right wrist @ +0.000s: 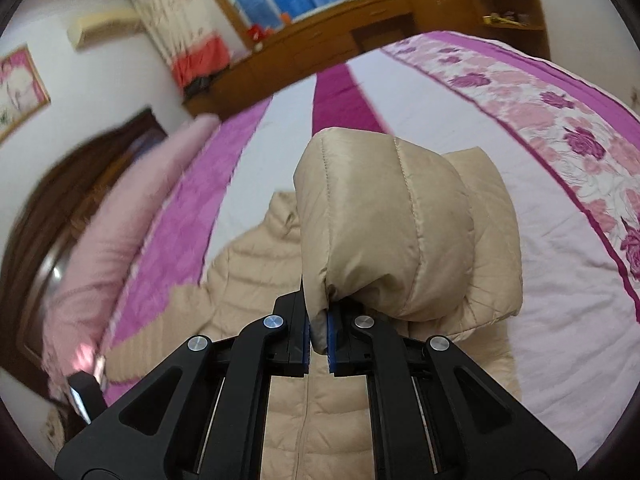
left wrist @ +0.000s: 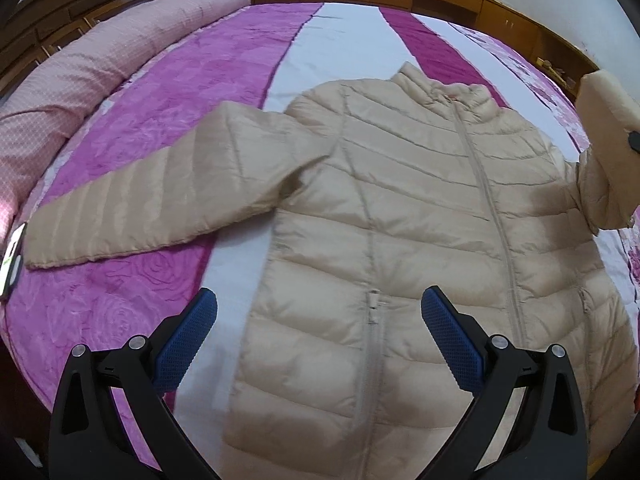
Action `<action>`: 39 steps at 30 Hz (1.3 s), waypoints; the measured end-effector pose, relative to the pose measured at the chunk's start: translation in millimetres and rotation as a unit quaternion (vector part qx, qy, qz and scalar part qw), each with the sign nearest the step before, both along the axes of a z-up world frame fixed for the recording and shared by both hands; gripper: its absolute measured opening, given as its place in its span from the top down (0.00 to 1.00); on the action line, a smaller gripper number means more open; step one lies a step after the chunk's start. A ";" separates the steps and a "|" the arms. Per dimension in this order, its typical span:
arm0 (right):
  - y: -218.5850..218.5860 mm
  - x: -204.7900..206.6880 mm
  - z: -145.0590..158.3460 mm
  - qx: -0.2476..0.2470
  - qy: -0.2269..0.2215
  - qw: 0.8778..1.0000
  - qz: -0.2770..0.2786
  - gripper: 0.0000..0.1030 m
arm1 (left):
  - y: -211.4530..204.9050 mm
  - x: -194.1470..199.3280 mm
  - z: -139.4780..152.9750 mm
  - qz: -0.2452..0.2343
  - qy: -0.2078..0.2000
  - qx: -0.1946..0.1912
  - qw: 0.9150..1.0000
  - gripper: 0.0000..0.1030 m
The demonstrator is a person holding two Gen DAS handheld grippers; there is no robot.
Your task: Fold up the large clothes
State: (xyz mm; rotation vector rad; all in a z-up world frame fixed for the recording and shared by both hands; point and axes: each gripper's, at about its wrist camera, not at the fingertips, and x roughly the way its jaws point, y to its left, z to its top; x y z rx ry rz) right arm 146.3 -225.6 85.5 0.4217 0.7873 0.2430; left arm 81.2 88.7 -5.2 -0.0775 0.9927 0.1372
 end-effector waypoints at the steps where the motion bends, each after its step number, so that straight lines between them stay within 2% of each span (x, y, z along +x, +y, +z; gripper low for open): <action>1: 11.2 3.6 -4.1 -0.012 0.009 1.000 0.010 0.93 | 2.3 0.0 -0.6 0.002 -0.001 0.001 1.000 0.05; 4: 41.5 12.8 -20.2 -0.040 0.024 0.998 0.031 0.93 | 9.4 1.4 -3.7 0.010 -0.002 -0.005 1.000 0.05; 8: 74.8 26.1 -57.5 -0.046 0.046 0.997 0.051 0.93 | 16.6 1.0 -7.4 0.019 0.000 -0.014 1.000 0.05; 14: 100.3 46.5 -98.2 -0.058 0.071 0.994 0.061 0.93 | 22.6 -0.3 -10.4 0.024 0.001 -0.019 1.000 0.05; 17: 107.3 50.4 -112.1 -0.058 0.081 0.992 0.073 0.89 | 21.9 0.6 -9.2 0.020 -0.001 -0.012 1.000 0.05; 18: 108.9 51.5 -112.2 -0.064 0.080 0.992 0.073 0.88 | 21.7 1.2 -9.2 0.019 -0.002 -0.011 1.000 0.05; 19: 110.6 51.9 -112.8 -0.071 0.079 0.992 0.073 0.80 | 20.9 1.9 -8.7 0.017 -0.003 -0.011 1.000 0.05; 20: 109.7 50.7 -113.1 -0.080 0.080 0.991 0.068 0.67 | 20.0 2.1 -8.2 0.016 -0.003 -0.011 1.000 0.05; 23: 100.1 43.4 -106.8 -0.057 0.083 0.993 0.068 0.44 | 16.4 3.2 -4.4 0.009 -0.007 -0.009 1.000 0.05; 26: 85.2 29.6 -92.6 -0.030 0.084 0.994 0.063 0.31 | 11.2 5.6 1.8 0.002 -0.013 -0.007 1.000 0.05; 32: 41.6 -9.8 -50.7 -0.011 0.103 0.993 0.056 0.24 | -6.1 11.0 15.9 -0.023 -0.027 -0.009 0.999 0.05; 39: -13.4 -43.7 -4.0 -0.061 0.118 0.990 0.046 0.21 | -37.7 22.4 36.6 -0.069 -0.047 -0.023 0.996 0.05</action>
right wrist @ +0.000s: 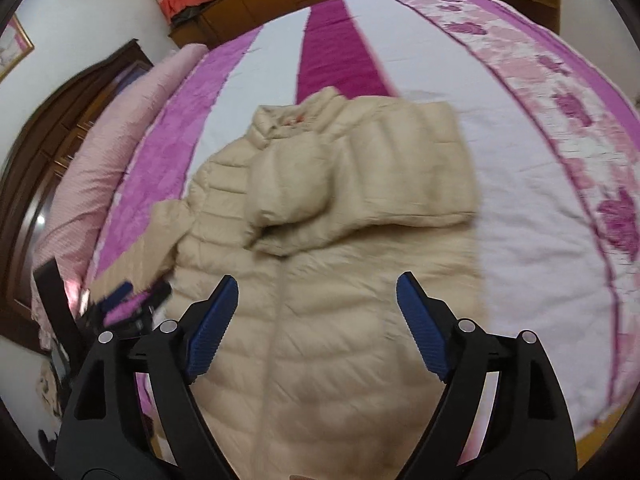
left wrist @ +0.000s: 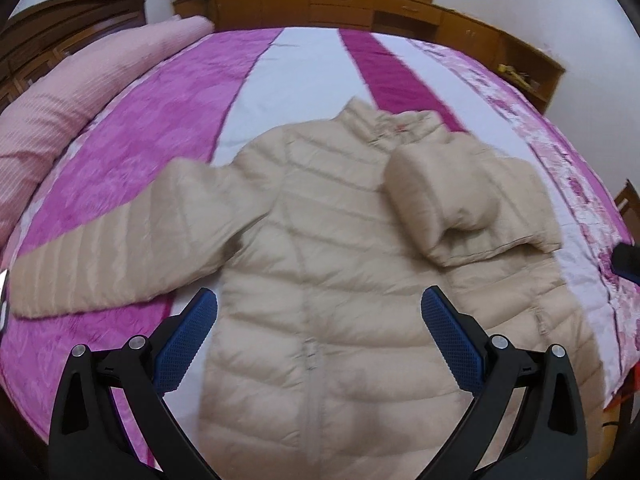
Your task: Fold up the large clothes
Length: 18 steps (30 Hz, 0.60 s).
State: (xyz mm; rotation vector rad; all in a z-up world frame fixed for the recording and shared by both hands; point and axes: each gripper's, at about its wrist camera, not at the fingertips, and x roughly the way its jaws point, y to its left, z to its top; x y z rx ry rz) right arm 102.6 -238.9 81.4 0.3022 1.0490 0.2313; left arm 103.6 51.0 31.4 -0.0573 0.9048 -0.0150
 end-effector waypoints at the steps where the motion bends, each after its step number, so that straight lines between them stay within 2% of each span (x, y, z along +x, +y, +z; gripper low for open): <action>1: -8.1 -4.0 4.2 -0.013 0.005 1.000 0.001 0.21 | -3.6 2.1 1.4 -0.005 -0.002 -0.002 1.000 0.05; 4: -30.6 -12.0 11.3 -0.032 0.032 0.999 -0.015 0.21 | -22.1 15.1 1.2 -0.026 -0.006 0.003 1.000 0.05; 7: -53.9 -22.3 23.7 -0.013 0.070 0.997 -0.030 0.21 | -40.6 28.6 -1.2 -0.048 0.002 0.003 0.999 0.05; 10: -64.4 -28.2 38.2 -0.001 0.073 0.997 -0.039 0.20 | -61.3 42.6 -0.9 -0.072 -0.003 0.002 0.997 0.05; 13: -69.2 -25.3 45.5 0.017 0.047 0.998 -0.046 0.19 | -81.6 54.4 -2.5 -0.086 -0.006 0.000 0.996 0.05; 15: -74.9 -17.2 38.0 0.020 0.026 0.997 -0.073 0.19 | -96.4 62.0 -5.3 -0.097 -0.006 -0.002 0.995 0.05; 18: -85.3 4.2 12.7 0.064 0.040 0.991 -0.113 0.19 | -117.6 73.8 -11.7 -0.110 -0.004 -0.002 0.994 0.05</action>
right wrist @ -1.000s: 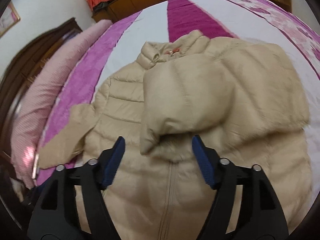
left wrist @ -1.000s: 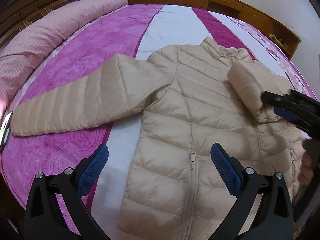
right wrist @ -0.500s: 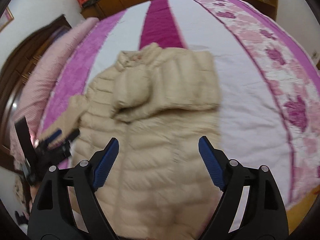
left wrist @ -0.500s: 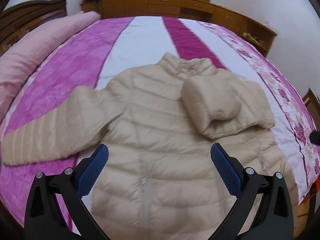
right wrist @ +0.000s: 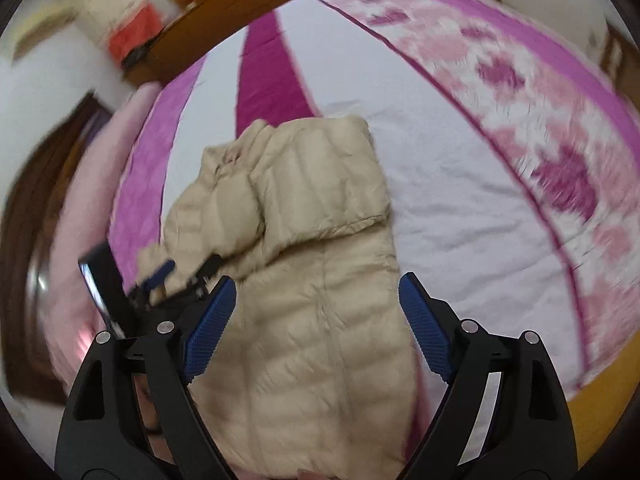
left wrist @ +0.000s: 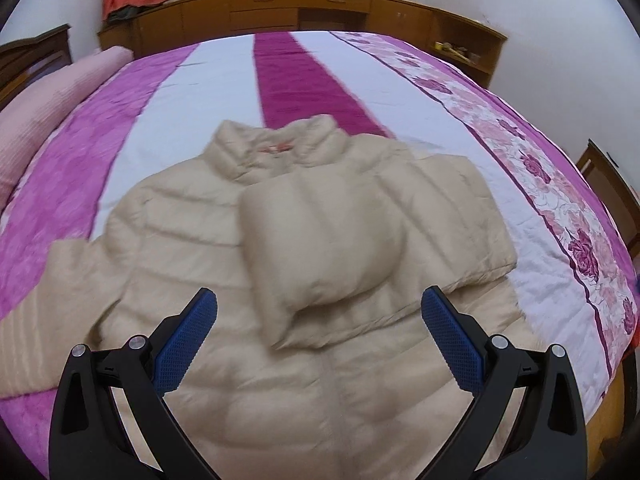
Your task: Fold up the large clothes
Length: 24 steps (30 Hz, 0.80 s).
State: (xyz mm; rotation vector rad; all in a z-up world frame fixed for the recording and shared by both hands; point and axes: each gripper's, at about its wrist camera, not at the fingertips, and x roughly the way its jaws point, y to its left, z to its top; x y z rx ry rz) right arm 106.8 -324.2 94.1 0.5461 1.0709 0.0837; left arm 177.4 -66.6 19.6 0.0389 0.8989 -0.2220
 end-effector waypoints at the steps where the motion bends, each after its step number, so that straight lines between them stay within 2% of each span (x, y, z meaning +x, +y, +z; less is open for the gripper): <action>1: -2.9 6.2 -9.3 0.011 0.004 1.000 -0.011 0.19 | -5.9 4.0 -2.1 -0.002 0.002 0.001 1.000 0.05; 5: -14.3 38.2 -46.3 0.012 0.008 0.999 -0.049 0.19 | -27.8 19.6 -10.0 -0.011 0.001 0.011 1.000 0.05; 8: -18.5 57.3 -70.7 0.009 0.013 0.998 -0.062 0.19 | -46.8 32.7 -19.5 -0.017 -0.008 0.043 0.999 0.05; 11: -17.9 74.6 -93.5 0.011 0.022 0.998 -0.056 0.19 | -54.3 44.6 -29.9 -0.012 -0.017 0.076 0.997 0.10; 13: -19.1 83.8 -108.2 0.014 0.032 0.997 -0.063 0.19 | -53.0 51.1 -38.3 -0.009 -0.021 0.094 0.995 0.24; 14: -19.9 89.0 -115.0 0.012 0.036 0.997 -0.067 0.19 | -51.0 52.9 -39.5 -0.011 -0.019 0.096 0.995 0.45; 15: -19.8 93.5 -120.0 0.006 0.035 0.997 -0.067 0.19 | -47.5 54.7 -40.8 -0.018 -0.012 0.088 0.996 0.58; 17: -19.8 100.0 -127.1 -0.002 0.033 0.997 -0.062 0.19 | -34.0 53.9 -32.2 -0.027 -0.008 0.053 0.998 0.77; 18: -20.5 102.9 -131.0 0.004 0.036 0.997 -0.061 0.19 | -26.9 54.1 -26.2 -0.028 -0.007 0.036 0.999 0.82; 20: -22.5 107.2 -135.7 0.012 0.036 0.997 -0.060 0.20 | -3.2 52.9 -3.4 -0.019 -0.019 -0.009 1.000 0.84; 24: -21.7 110.9 -136.2 -0.029 0.022 0.997 -0.061 0.27 | 41.1 55.5 26.6 0.006 -0.046 -0.034 0.998 0.84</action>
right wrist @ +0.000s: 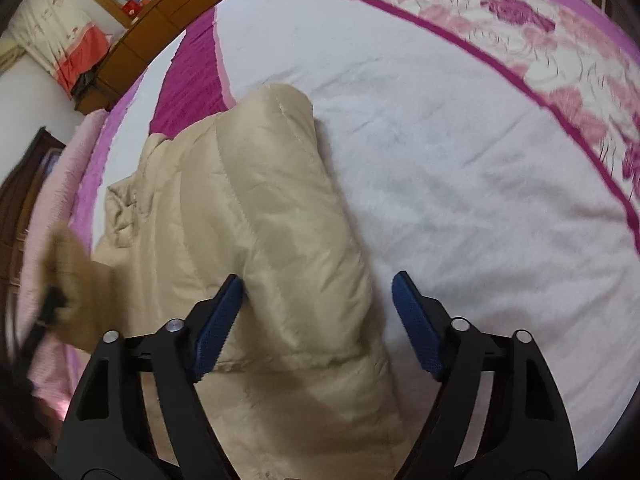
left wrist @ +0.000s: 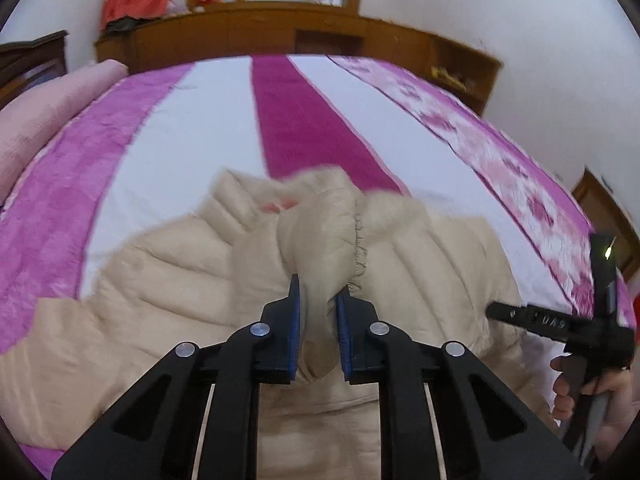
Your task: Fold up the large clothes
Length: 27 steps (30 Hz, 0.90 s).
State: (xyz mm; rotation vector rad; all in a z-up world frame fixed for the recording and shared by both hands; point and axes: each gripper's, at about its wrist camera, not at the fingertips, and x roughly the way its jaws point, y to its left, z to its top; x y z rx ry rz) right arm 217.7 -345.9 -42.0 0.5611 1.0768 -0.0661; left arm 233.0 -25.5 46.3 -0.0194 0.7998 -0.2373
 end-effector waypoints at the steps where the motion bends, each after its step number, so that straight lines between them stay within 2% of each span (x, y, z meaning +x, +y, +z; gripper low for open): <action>1: 0.0 0.6 0.4 -0.011 -0.003 1.000 -0.001 0.29 | 10.0 1.7 2.3 0.006 -0.001 0.001 1.000 0.84; 5: 5.7 5.5 -1.5 -0.048 -0.010 0.999 0.001 0.36 | 51.9 10.1 -12.3 0.045 0.020 0.009 0.999 0.84; 9: 13.4 11.1 -6.3 -0.080 -0.013 0.997 0.000 0.36 | 82.2 11.6 -43.3 0.085 0.052 0.009 0.995 0.83; 12: 14.3 13.4 -10.3 -0.088 -0.013 0.996 -0.004 0.36 | 95.4 10.4 -66.0 0.121 0.061 0.040 0.990 0.73; 15: 10.6 14.7 -14.2 -0.080 -0.012 0.997 -0.008 0.37 | 109.4 7.6 -70.7 0.139 0.062 0.054 0.987 0.62; 18: 10.0 11.7 -8.1 -0.081 -0.017 0.997 -0.008 0.37 | 124.3 -0.6 -60.2 0.146 0.060 0.033 0.987 0.51; 23: 13.8 -9.7 24.4 -0.100 -0.074 0.992 0.004 0.37 | 130.7 -16.2 -38.2 0.140 0.046 -0.029 0.989 0.50; 27: 31.5 -9.2 29.0 -0.113 -0.087 0.989 0.043 0.37 | 107.0 -16.5 -38.3 0.118 0.029 -0.031 0.992 0.52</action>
